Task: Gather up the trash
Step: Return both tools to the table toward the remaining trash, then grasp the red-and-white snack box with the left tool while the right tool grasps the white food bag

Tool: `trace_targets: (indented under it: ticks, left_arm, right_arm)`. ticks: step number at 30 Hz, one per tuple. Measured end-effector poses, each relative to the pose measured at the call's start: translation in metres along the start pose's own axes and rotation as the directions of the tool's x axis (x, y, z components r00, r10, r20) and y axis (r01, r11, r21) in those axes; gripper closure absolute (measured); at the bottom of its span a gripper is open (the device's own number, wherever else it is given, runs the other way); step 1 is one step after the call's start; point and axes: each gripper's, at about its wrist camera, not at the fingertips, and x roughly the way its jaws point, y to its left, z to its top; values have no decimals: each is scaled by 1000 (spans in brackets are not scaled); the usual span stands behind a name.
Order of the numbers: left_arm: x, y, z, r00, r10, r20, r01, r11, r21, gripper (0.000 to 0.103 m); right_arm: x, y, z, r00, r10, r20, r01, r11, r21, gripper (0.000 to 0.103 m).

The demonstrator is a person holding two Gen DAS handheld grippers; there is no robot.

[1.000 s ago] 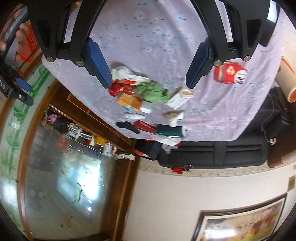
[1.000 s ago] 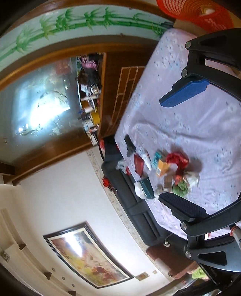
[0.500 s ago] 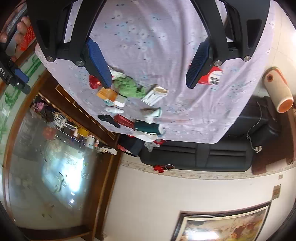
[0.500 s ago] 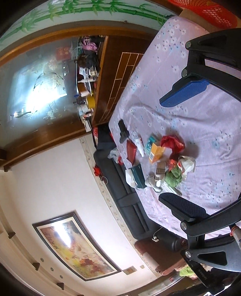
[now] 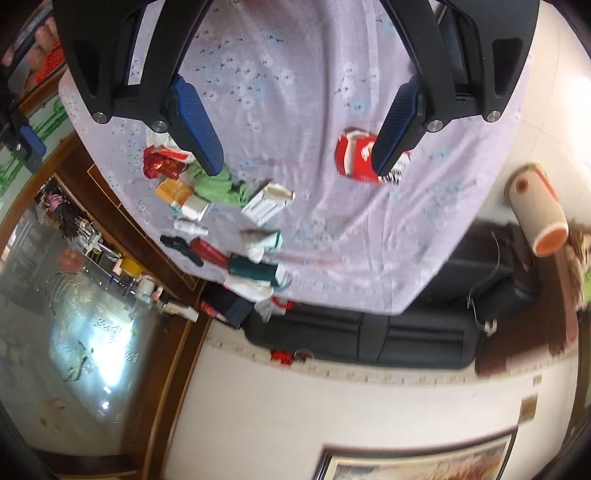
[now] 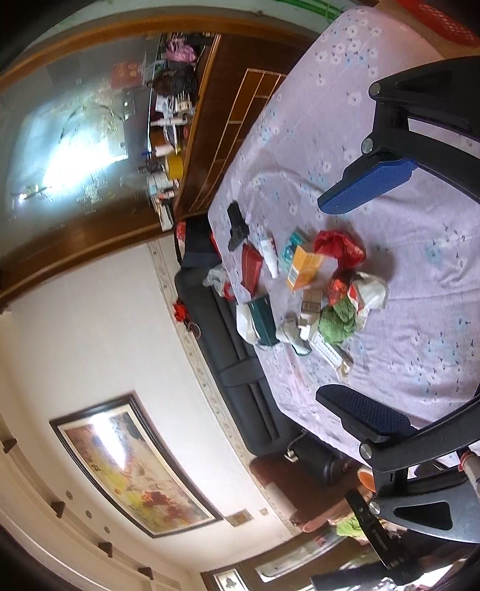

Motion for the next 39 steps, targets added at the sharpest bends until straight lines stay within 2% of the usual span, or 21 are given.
trace_targets:
  ticks: [7,13,16,17,20,29,32,35,39]
  left_arm:
    - [32,28,0,993,4,-121,-17,995,-102,22]
    - [74,60,-4,970,0,-242,-58,971,-232,22]
    - [95,72,-6,958,-5,-287,-80,955,-284,22]
    - [105,77,-7,949,5,-316,-106,946,-305,22]
    - [122,90,-9,936,-13,-352,-130,916,-380,22]
    - [164,111,-6,914,58,-400,-252,856,-452,22]
    - [171,106,-2,912,109,-396,-285,863,-418,22]
    - [173,100,-1,910,156,-383,-311,870,-384,35]
    - [164,91,0,926,207,-314,-313,888,-336,46]
  right_arm:
    - [43,18,-14,993,56,-103,-63,996,-59,7]
    - [89,18,-32,980,61,-190,-73,996,-55,7]
    - [110,13,-39,975,44,-219,-56,997,-47,7]
    - [116,10,-41,972,37,-231,-48,998,-42,7]
    - [133,2,-46,966,23,-257,-30,999,-23,7]
    - [155,-10,-55,958,15,-287,-13,1000,6,7]
    - [158,-11,-54,957,8,-290,-8,1000,1,7]
    - [164,-11,-53,955,2,-296,-4,1000,-8,9]
    - [173,-10,-52,949,-3,-314,-4,1000,-21,12]
